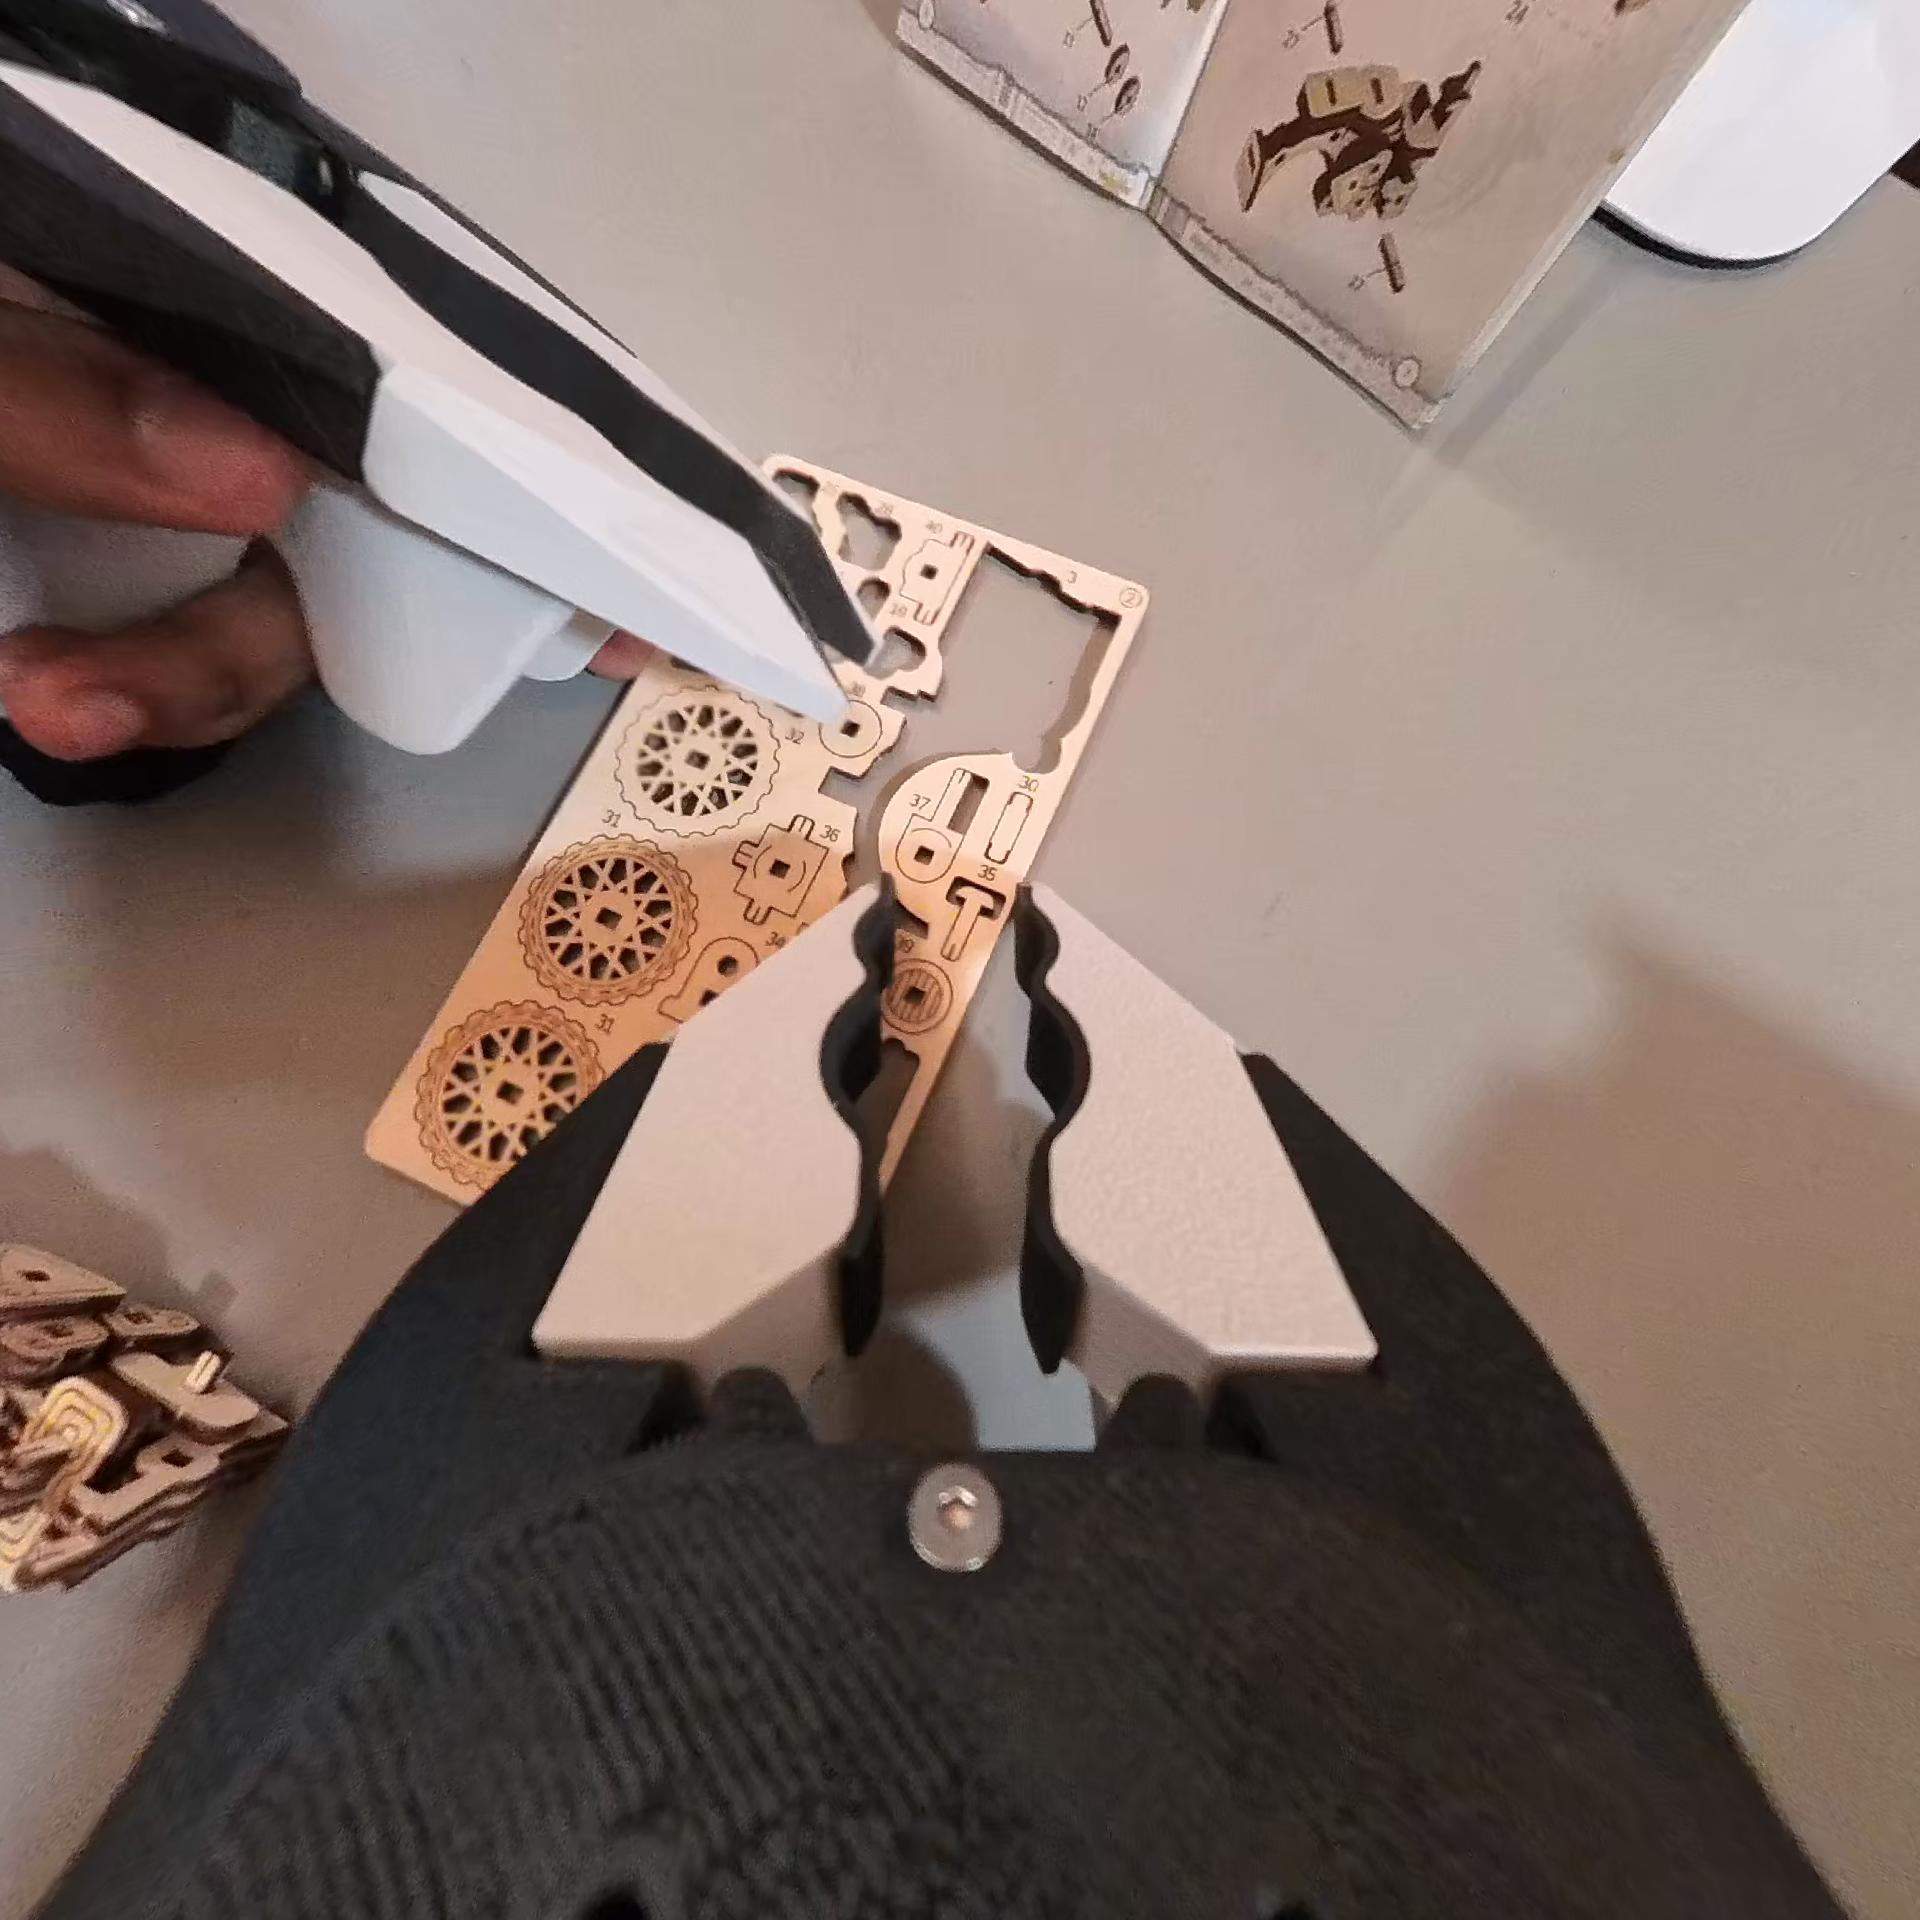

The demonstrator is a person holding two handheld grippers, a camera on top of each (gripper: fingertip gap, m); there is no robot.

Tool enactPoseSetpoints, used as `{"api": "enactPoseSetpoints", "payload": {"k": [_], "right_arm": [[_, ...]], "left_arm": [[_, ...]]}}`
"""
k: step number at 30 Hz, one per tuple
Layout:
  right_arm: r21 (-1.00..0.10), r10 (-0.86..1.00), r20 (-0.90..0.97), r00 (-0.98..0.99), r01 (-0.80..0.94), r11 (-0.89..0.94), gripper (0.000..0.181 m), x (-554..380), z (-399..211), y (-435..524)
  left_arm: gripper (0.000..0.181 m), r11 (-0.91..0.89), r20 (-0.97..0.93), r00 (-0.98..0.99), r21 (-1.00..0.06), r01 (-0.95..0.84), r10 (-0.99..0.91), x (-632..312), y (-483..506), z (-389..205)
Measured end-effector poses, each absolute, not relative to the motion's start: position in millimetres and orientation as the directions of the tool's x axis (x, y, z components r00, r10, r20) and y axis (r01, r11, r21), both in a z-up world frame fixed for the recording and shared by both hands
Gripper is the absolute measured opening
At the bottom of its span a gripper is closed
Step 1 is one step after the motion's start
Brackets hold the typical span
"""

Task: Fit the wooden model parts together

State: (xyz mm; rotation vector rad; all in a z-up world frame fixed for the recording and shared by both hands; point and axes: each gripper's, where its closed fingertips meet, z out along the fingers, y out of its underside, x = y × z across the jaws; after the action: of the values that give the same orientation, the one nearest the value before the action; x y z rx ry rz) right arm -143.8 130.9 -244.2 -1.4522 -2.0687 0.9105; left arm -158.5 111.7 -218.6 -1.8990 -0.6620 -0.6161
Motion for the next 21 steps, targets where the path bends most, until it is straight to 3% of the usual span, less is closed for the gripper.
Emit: {"api": "enactPoseSetpoints", "payload": {"k": [2, 3, 9, 17, 21], "right_arm": [[-0.748, 0.945, -0.049, -0.323, 0.639, 0.179, 0.019, -145, -239, 134], [-0.766, 0.95, -0.061, -0.307, 0.625, 0.153, 0.0, -147, -233, 138], [-0.798, 0.942, -0.163, -0.294, 0.601, 0.05, 0.0, -147, -220, 147], [-0.786, 0.954, 0.046, -0.295, 0.579, 0.217, 0.006, -150, -231, 151], [-0.798, 0.966, 0.076, -0.247, 0.565, 0.208, 0.011, -160, -231, 156]], "left_arm": [[0.02, -0.316, 0.671, 0.722, -0.657, 0.685, 0.169, -162, 112, -213], [0.02, -0.283, 0.669, 0.723, -0.669, 0.687, 0.171, -166, 112, -209], [0.022, -0.118, 0.671, 0.697, -0.693, 0.711, 0.252, -197, 98, -197], [0.023, -0.133, 0.579, 0.687, -0.715, 0.687, 0.439, -224, 81, -213], [0.023, -0.123, 0.599, 0.666, -0.696, 0.708, 0.445, -228, 78, -216]]}}
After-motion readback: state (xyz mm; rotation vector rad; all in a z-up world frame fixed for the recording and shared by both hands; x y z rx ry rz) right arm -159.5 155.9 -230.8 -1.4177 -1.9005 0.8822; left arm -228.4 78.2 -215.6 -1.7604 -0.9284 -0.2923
